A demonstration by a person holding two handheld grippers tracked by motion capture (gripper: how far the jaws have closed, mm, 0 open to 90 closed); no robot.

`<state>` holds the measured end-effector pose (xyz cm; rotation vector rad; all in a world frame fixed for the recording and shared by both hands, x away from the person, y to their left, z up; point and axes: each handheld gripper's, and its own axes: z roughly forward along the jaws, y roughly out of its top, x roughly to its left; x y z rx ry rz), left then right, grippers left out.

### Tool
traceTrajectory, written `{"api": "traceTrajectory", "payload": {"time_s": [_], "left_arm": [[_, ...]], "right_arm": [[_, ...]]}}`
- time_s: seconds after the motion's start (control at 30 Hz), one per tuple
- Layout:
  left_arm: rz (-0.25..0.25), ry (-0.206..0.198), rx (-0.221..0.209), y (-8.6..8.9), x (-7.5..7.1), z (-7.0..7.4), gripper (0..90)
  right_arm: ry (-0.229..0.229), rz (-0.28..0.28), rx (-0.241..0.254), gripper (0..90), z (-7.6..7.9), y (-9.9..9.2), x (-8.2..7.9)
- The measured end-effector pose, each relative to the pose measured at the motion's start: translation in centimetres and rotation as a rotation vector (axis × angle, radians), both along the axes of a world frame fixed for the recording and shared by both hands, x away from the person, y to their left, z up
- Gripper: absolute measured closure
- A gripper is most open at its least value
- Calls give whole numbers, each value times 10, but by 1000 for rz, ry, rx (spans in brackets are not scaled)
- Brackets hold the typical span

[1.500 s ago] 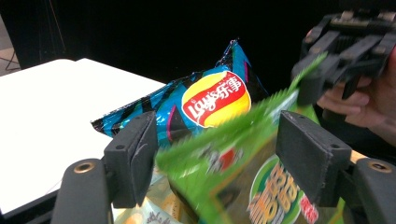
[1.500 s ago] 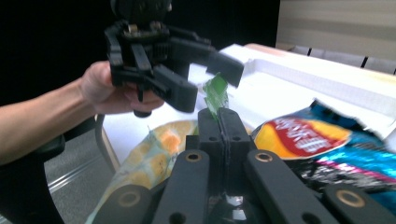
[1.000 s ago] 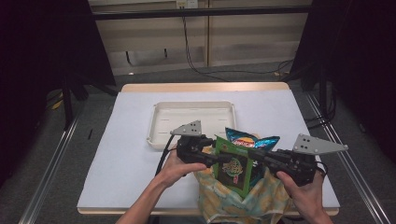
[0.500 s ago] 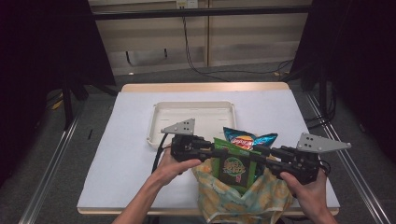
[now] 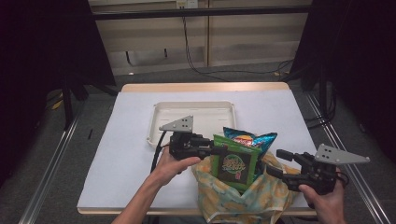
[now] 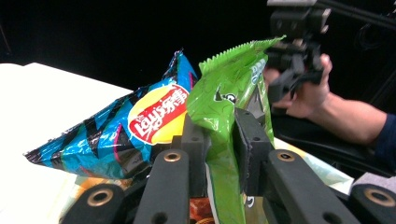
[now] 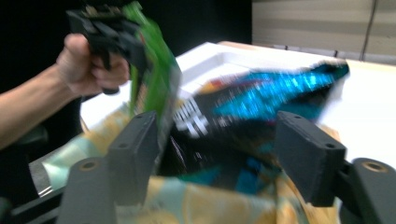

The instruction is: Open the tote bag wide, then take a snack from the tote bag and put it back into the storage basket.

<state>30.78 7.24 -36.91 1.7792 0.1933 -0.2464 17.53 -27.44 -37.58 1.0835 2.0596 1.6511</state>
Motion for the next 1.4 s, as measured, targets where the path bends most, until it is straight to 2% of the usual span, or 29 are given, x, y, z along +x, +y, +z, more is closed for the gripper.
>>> {"api": "traceTrajectory", "payload": {"time_s": [0.1,0.17,0.3,0.53,0.63,0.7,0.83,0.87,0.93,0.97,1.13,1.2,1.27,1.4], "left_arm": [[7,3,-14,2,1,3,764],[12,-9,-17,4,1,7,764],[31,-16,-25,6,0,12,764],[58,-27,-21,11,4,25,763],[67,-36,-33,14,4,31,762],[79,-46,-43,20,5,39,763],[101,-55,-36,27,8,44,762],[117,-55,-47,33,11,47,762],[131,-50,-60,38,13,48,762],[133,-59,-55,42,15,50,762],[187,-55,-40,57,24,51,762],[195,-52,-39,60,25,51,762],[209,-49,-54,68,28,50,762],[250,-50,-32,74,35,48,761]], "right_arm": [[22,-6,-17,261,-11,-2,-3],[32,-8,-17,256,-18,-4,-4],[31,-11,-28,228,-25,-8,-5],[47,-26,-39,157,-32,-10,-4],[38,-31,-36,127,-32,-11,-4],[36,-39,-36,109,-33,-13,-4],[35,-47,-36,72,-34,-15,-4],[34,-52,-38,67,-35,-16,-4],[30,-56,-38,57,-36,-17,-5],[32,-57,-36,55,-36,-17,-5],[25,-105,-52,26,-39,-20,-6],[21,-115,-44,25,-38,-20,-7],[18,-110,-46,23,-37,-21,-8],[13,-117,-58,4,-42,-23,-7]]}}
